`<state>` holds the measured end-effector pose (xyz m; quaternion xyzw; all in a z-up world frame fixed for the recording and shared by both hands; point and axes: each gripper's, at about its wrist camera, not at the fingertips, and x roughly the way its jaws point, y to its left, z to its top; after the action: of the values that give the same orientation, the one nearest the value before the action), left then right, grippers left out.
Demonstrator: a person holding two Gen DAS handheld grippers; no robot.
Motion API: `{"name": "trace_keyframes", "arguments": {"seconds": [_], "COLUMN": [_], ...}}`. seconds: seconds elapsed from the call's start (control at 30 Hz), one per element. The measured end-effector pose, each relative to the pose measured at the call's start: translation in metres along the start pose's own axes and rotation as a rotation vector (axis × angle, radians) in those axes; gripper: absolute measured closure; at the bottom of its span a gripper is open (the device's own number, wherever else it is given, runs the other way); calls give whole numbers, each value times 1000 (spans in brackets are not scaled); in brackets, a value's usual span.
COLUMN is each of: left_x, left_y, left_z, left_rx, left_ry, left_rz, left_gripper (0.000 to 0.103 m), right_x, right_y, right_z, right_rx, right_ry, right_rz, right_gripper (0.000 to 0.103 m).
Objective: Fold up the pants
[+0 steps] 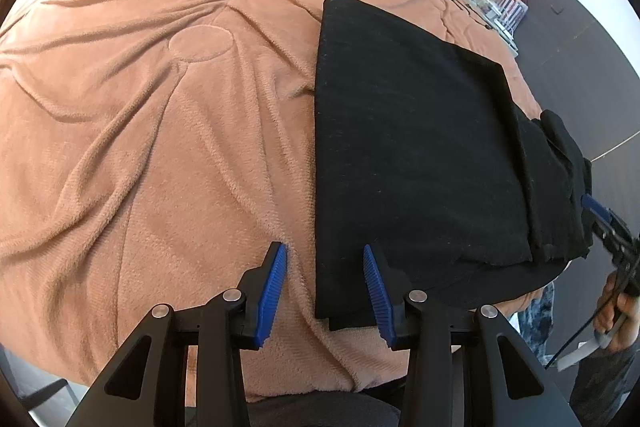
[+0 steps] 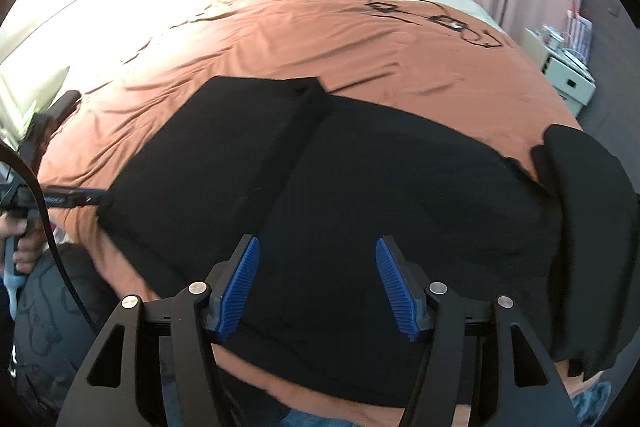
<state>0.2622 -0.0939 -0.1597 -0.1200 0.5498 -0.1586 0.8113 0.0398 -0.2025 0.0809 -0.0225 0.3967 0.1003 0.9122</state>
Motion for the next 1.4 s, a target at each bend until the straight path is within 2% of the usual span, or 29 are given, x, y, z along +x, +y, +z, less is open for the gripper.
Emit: {"name": "trace_keyframes", "arguments": {"seconds": [0.13, 0.33, 0.53, 0.63, 0.8, 0.9, 0.93, 0.97, 1.03, 1.23, 1.4], "left_x": [0, -1, -2, -1, -1, -1, -1, -1, -2, -3, -2], "left_y": [1, 3, 5, 5, 6, 6, 6, 6, 6, 7, 7], "left_z": [0, -1, -3, -3, -2, -3, -3, -3, -3, -3, -3], "left_rx": [-6, -11, -19, -20, -26, -30, -31, -31, -30, -36, -37], "left_ry": [0, -2, -4, -3, -2, -1, 0, 0, -1, -3, 2], "left_rz": [-8, -8, -13, -14, -21, -25, -26, -27, -29, -36, -31], "left_gripper": [60, 60, 60, 60, 60, 60, 60, 60, 60, 60, 60], "right_x": [1, 12, 30, 40, 55, 57, 55, 52, 45, 19, -1], "right_y": [8, 28, 48, 46, 52, 55, 53, 50, 49, 51, 41], "right_z": [-6, -12, -18, -20, -15, -10, -7, -3, 2, 10, 11], "right_rx": [-38, -97, -155, -171, -182, -196, -186, -171, -171, -176, -156], "right_ry": [13, 61, 106, 134, 145, 143, 144, 138, 119, 78, 53], "right_rz": [21, 15, -33, -87, -126, -153, -129, -101, -92, -63, -50], "right_gripper": [29, 29, 28, 28, 29, 64, 73, 77, 83, 84, 89]}}
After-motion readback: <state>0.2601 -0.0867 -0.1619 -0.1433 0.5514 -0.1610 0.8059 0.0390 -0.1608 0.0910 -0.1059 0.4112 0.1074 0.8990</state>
